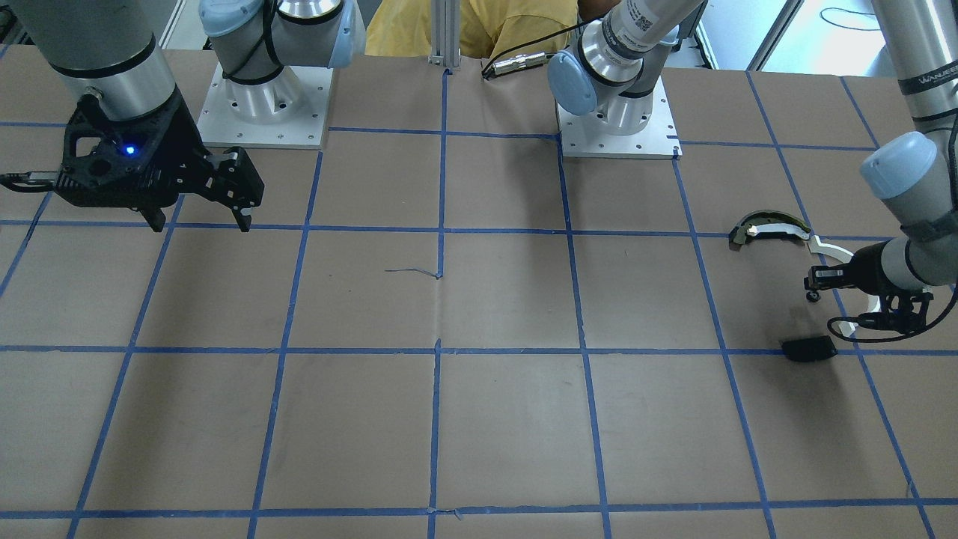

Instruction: Place bearing gear from tray to pile

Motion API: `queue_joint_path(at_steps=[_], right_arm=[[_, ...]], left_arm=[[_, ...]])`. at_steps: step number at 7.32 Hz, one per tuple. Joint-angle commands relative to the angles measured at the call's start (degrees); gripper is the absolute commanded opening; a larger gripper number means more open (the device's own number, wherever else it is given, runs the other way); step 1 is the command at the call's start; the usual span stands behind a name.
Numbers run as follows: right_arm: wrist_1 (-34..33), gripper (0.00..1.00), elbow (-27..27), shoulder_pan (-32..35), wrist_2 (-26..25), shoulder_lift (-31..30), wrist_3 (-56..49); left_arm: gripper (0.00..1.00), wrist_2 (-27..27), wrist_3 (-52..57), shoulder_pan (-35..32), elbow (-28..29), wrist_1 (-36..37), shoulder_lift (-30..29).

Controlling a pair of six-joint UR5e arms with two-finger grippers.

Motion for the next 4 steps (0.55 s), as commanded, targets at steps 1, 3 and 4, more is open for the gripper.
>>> queue_joint_path(at_steps=[1, 3, 4], right_arm=[[0.05, 1.00, 0.09, 0.00, 0.00, 0.00, 0.01], [0.05, 1.00, 0.09, 0.00, 0.00, 0.00, 0.01], [0.05, 1.00, 0.09, 0.09, 0.00, 0.00, 0.01]], left_arm=[[0.00, 0.10, -0.05, 0.28, -0.33, 0.50, -1.82], [0.00, 0.10, -0.23, 0.20, -0.33, 2.16, -3.05], [0.00, 0.45, 0.03, 0.20, -0.24, 2.09, -3.23]])
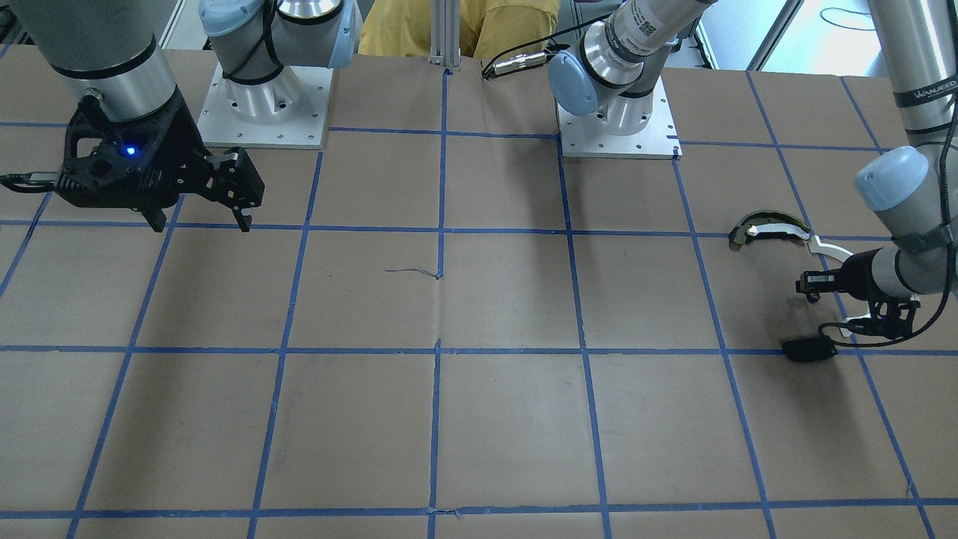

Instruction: Place bearing gear from tray to pile

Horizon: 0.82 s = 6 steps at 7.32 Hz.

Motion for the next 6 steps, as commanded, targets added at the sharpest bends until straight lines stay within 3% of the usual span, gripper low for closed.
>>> queue_joint_path(at_steps=[1, 3, 5, 6], right_arm=[[0.00, 1.00, 0.00, 0.07, 0.00, -0.09, 0.00], [0.00, 1.00, 0.00, 0.07, 0.00, 0.00, 0.00], [0.00, 1.00, 0.00, 0.07, -0.09, 0.00, 0.00], [0.00, 1.00, 0.00, 0.07, -0.09, 0.00, 0.00]], left_arm=[[0.00, 0.47, 0.52, -0.04, 0.15, 0.43, -0.45], [0.06, 0.38, 0.35, -0.04, 0.07, 0.43, -0.62], [0.58, 0.38, 0.26, -0.30, 0.07, 0.43, -0.80], [0.67, 0.38, 0.18, -0.39, 0.07, 0.43, -0.80]])
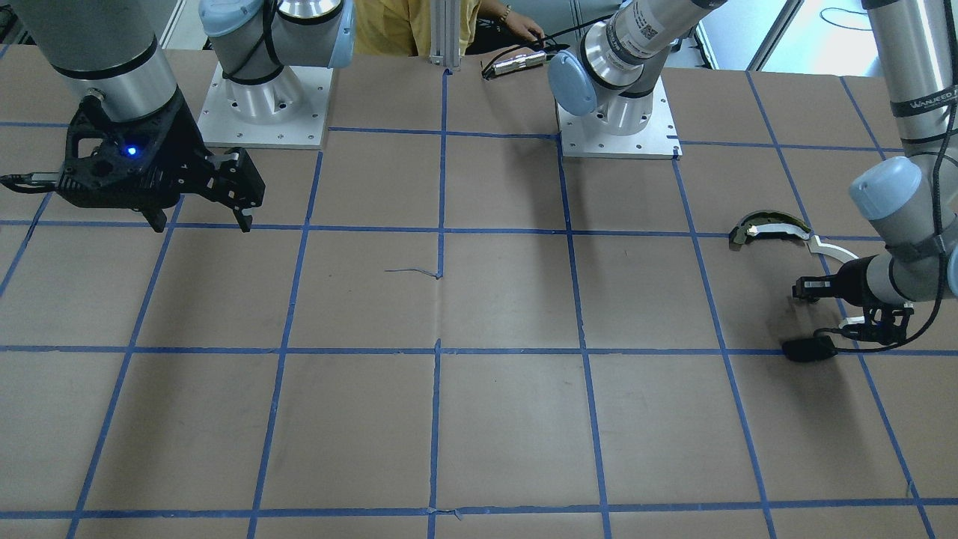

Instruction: Place bearing gear from tray to pile

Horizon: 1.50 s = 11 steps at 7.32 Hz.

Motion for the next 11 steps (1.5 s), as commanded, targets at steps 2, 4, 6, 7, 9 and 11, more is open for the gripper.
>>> queue_joint_path(at_steps=[2, 4, 6, 7, 9, 11], right_arm=[[-0.17, 1.00, 1.15, 0.00, 0.07, -0.09, 0.00], [-0.53, 1.00, 1.34, -0.09, 0.07, -0.09, 0.00], [-0.62, 1.00, 1.34, -0.09, 0.07, -0.09, 0.00], [-0.62, 1.00, 1.34, -0.09, 0.07, -0.09, 0.00], [-0.62, 1.00, 1.34, 0.00, 0.07, -0.09, 0.00], [-0.62, 1.00, 1.34, 0.00, 0.07, -0.09, 0.00]], left_arm=[[0.72, 0.02, -0.34, -0.24, 0.17, 0.07, -0.04], [0.85, -0.77, -1.04, -2.42, 0.96, 0.07, 1.27], [1.00, -3.66, -5.75, -8.39, 3.93, -1.07, 3.90], [1.00, -6.54, -7.27, -11.64, 6.13, -2.90, 5.75], [1.00, -11.58, -13.48, -18.05, 9.48, -8.78, 11.18], [1.00, -11.67, -16.95, -25.95, 10.46, -11.69, 17.95]])
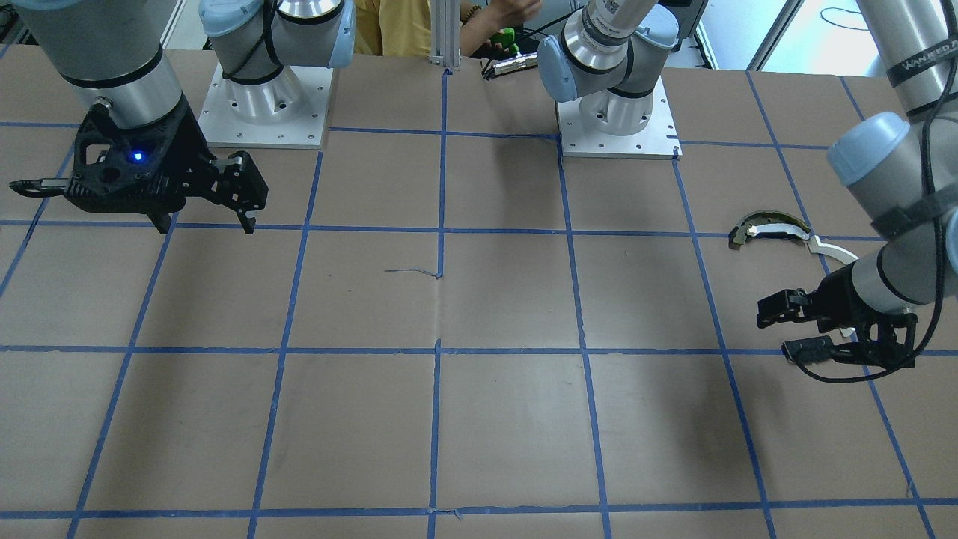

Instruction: Place bearing gear from tray to pile

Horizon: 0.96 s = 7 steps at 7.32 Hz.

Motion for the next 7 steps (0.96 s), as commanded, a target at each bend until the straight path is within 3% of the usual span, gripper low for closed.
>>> queue_joint_path(at_steps=[1, 3, 5, 7], right_arm=[[0.00, 1.00, 0.00, 0.05, 0.00, 0.01, 0.00], [0.00, 1.00, 0.00, -0.04, -0.09, 0.09, 0.00], [0.00, 1.00, 0.00, -0.04, -0.09, 0.09, 0.00], [-0.09, 1.00, 0.00, 0.05, -0.09, 0.01, -0.09]], left_arm=[[1.00, 0.02, -6.50, -8.85, 0.35, -3.38, 7.26], [1.00, -0.33, -11.89, -11.34, -0.87, -10.23, 12.55], [1.00, -0.06, -12.08, -11.43, -2.10, -10.34, 13.01], [1.00, -2.08, -20.47, -13.53, -4.03, -10.25, 13.71]])
